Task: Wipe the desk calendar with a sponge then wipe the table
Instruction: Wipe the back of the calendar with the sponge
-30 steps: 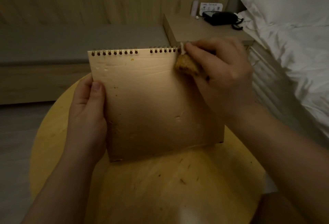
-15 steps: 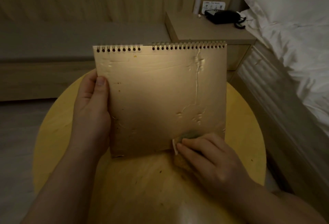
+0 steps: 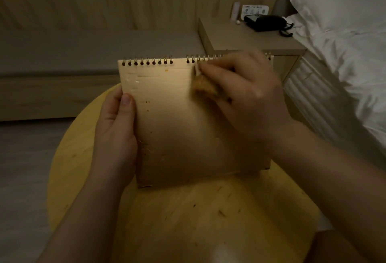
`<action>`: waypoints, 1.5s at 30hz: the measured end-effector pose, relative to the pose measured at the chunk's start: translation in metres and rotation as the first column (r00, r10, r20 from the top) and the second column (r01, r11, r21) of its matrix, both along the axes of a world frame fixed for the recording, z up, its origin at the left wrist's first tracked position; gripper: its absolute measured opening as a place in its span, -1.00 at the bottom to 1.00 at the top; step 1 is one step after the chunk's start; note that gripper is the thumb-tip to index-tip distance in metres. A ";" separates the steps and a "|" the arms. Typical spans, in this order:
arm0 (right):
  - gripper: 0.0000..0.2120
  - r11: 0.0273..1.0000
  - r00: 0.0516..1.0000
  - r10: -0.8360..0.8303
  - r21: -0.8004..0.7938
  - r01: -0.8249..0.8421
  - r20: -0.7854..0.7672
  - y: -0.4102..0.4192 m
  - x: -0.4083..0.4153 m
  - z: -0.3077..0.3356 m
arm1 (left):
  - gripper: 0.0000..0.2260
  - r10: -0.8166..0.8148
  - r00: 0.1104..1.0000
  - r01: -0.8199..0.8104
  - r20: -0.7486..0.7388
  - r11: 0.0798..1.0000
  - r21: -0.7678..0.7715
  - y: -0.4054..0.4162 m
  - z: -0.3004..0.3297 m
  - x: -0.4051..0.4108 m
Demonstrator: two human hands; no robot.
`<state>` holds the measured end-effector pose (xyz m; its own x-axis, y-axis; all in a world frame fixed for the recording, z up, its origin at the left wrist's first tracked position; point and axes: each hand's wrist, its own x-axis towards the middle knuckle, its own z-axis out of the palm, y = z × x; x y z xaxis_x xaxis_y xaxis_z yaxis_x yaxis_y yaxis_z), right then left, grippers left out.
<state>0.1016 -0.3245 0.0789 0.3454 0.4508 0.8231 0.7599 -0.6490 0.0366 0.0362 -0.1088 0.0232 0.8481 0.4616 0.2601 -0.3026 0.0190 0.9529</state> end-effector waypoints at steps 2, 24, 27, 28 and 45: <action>-0.78 1.000 1.000 -0.020 0.018 0.021 -0.008 0.008 0.005 0.009 | -0.74 0.001 1.000 -0.001 0.000 1.000 -0.009 0.001 0.000 0.000; -0.78 0.967 0.971 0.186 -0.147 -0.208 -0.149 -0.003 -0.062 -0.069 | -0.72 -0.020 1.000 0.021 0.018 0.999 -0.038 0.000 0.004 -0.004; -0.78 0.978 0.984 0.165 -0.118 -0.172 -0.069 0.014 -0.035 -0.036 | -0.75 -0.039 0.999 0.040 0.023 0.997 -0.065 0.001 0.003 -0.004; -0.78 0.983 0.988 0.150 -0.106 -0.153 -0.033 0.019 -0.027 -0.026 | -0.74 -0.042 0.999 0.043 0.024 0.997 -0.063 0.001 0.003 -0.004; -0.81 0.968 0.956 0.173 -0.137 -0.210 -0.238 0.023 -0.096 -0.100 | -0.77 -0.055 0.998 0.058 0.042 0.996 -0.074 0.002 0.000 -0.002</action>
<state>0.0058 -0.3012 -0.0213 0.4055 0.6452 0.6475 0.8699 -0.4900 -0.0565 0.0347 -0.1067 0.0231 0.8631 0.4329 0.2602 -0.3363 0.1081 0.9355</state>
